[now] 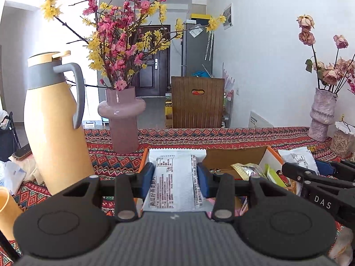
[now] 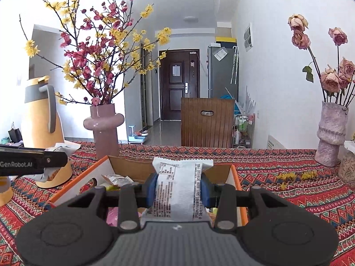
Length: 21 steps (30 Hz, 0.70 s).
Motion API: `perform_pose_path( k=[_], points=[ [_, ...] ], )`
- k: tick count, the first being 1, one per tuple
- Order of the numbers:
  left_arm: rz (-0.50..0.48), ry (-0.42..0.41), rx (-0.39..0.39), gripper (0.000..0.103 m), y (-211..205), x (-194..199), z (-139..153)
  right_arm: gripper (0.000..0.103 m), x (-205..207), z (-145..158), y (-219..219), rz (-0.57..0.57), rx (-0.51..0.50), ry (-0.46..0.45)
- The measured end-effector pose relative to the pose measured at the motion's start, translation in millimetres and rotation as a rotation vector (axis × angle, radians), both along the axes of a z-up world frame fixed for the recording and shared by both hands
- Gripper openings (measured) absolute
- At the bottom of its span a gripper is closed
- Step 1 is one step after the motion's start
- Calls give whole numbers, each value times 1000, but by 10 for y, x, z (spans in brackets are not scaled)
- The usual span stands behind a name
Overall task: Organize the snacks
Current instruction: 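Carry both white packets up over the cardboard box, then open both grippers to drop the white packets into the box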
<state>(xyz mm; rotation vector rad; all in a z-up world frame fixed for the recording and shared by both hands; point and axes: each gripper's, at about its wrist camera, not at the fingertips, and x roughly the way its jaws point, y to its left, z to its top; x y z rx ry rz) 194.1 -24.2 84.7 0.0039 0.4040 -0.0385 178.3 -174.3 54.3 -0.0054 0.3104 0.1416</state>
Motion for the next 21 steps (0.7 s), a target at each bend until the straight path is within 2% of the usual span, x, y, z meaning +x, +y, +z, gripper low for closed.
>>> perform_pose_path(
  k=[10,16,21],
  points=[
    [33,-11,-4,43,-9,358,-23,38,387,-42,88,5,1,7],
    [60,-17,30,43,-58,519,-335,38,516,-257,29,2,27,40],
    [27,8,53,43,-44,595,-552,38,616,-398,-17,3,35,94]
  ],
)
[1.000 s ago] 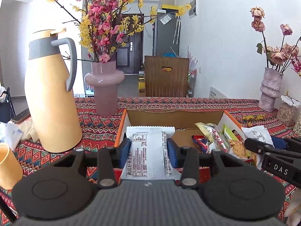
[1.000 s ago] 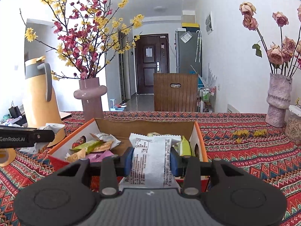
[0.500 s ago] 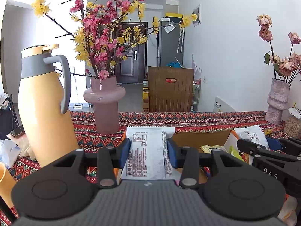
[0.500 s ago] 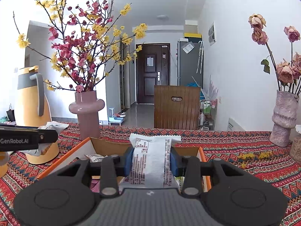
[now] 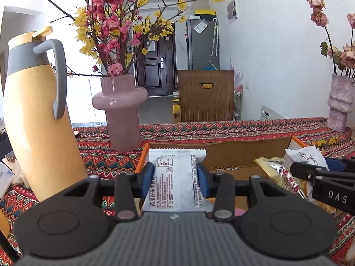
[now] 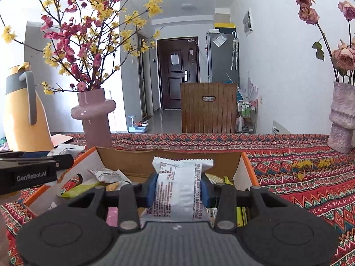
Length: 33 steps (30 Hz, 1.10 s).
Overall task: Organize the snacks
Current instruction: 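Open both grippers to drop the white packets into the box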
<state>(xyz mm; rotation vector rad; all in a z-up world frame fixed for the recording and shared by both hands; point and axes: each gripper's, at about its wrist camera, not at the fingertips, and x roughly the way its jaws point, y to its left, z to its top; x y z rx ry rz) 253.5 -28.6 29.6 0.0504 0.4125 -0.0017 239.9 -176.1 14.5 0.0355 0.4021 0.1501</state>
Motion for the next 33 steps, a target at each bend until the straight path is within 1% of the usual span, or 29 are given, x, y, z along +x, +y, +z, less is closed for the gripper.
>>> perform_pose_path(
  k=[3,7,13,14,15,16,17,18,19,20,21,22,33],
  points=[
    [-13,20,-6,43,27,19,-57,38,24,-46,12,0,-4,16],
    [-7,33,-12,43,60,45,-80,38,2,-50,8,2,-1,13],
    [-8,18,-23,44,58,2,-69,40,-21,-44,16,3,-1,9],
    [-3,14,-29,46,67,-5,-63,40,-22,-43,14,-1,0,10],
    [3,10,-37,55,79,-9,-52,42,-31,-46,2,-7,3,10],
    [10,6,-49,60,99,-13,-44,53,-31,-46,-9,-13,9,12],
    [21,-1,-56,71,117,-20,-37,58,-37,-45,-21,-19,15,9],
    [36,-7,-62,84,137,-27,-28,69,-46,-39,-36,-25,21,3],
    [48,-13,-72,90,156,-34,-20,81,-53,-31,-49,-30,27,-2],
    [57,-22,-84,101,177,-44,-11,88,-61,-24,-65,-35,35,-8],
    [66,-30,-92,103,194,-57,-2,101,-71,-19,-83,-40,46,-15],
    [74,-35,-96,103,204,-65,4,103,-80,-14,-100,-44,54,-21],
    [88,-2,-125,103,268,-12,-30,103,-33,-31,-173,-56,87,0]
  ],
)
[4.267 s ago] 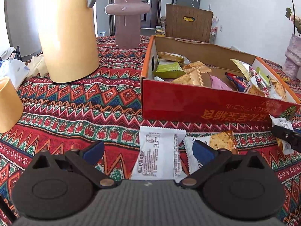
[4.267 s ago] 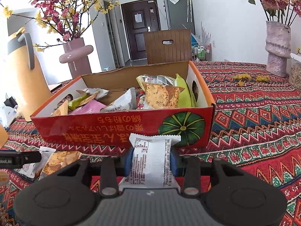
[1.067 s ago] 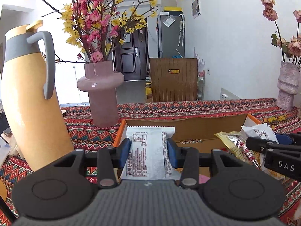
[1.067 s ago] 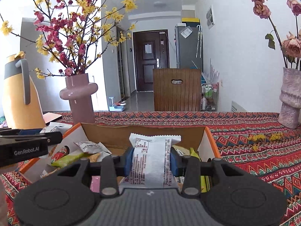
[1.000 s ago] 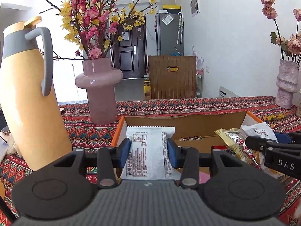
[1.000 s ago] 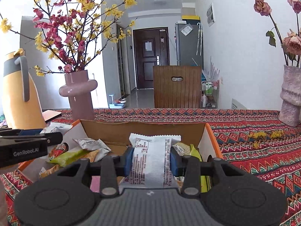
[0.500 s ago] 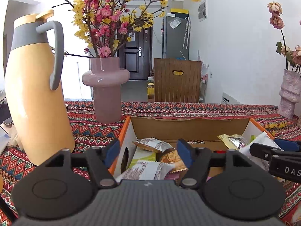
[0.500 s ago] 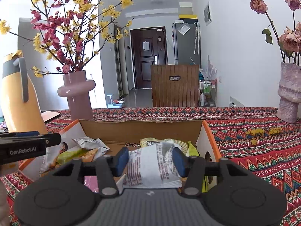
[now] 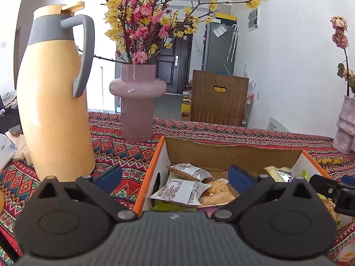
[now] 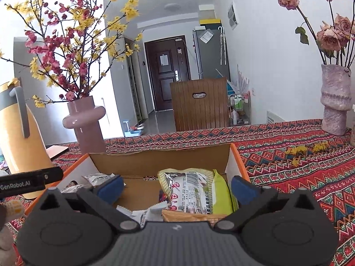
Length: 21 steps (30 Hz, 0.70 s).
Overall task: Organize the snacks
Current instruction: 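Open both grippers to drop the white packets into the box, then move both tools back to the packets on the tablecloth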
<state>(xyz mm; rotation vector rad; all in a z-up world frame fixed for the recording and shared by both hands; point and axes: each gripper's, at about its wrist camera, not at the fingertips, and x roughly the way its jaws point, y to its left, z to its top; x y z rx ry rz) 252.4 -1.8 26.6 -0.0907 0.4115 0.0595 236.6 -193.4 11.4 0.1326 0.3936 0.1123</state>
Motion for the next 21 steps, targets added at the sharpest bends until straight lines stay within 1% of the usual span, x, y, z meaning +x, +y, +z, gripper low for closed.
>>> perform_pose_path(
  k=[12,17,21],
  points=[
    [4,-3,-9,103,1,-31,29,103,-30,26,9,1,-2,-12],
    [11,-38,-28,103,1,-130,191,103,-113,125,46,4,-16,-46],
    [14,-72,-25,103,-3,-245,323,103,-210,234,86,10,-31,-74]
  ],
)
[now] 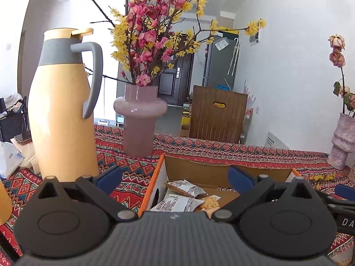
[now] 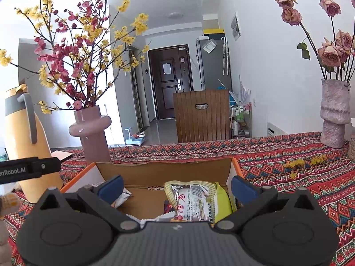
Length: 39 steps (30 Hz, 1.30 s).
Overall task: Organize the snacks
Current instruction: 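Move both tools back to the packets on the tablecloth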
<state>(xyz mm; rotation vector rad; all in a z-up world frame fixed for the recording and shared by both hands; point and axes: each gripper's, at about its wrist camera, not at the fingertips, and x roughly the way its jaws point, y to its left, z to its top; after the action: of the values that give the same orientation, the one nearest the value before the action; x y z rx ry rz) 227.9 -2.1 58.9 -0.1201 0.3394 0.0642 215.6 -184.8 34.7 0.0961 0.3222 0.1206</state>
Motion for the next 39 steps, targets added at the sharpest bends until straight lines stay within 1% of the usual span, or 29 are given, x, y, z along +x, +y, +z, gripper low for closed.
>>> perform_pose_path(
  k=[7,13,25,32,36,39],
  points=[
    [-11,-7,2,103,47,-227,123,103,-220,91,35,7,-15,-7],
    [-17,13,24,103,155,-468,92,103,-412,57,88,11,-31,18],
    [15,129,33,103,530,-840,-239,103,-762,-178,221,19,-57,126],
    [-23,167,56,103,606,-1008,-395,103,-869,-382,345,43,-72,218],
    [-36,208,54,103,635,-1017,-541,103,-912,-484,452,63,-86,267],
    [-46,242,53,103,669,-1031,-621,103,-945,-518,527,76,-93,287]
  ],
)
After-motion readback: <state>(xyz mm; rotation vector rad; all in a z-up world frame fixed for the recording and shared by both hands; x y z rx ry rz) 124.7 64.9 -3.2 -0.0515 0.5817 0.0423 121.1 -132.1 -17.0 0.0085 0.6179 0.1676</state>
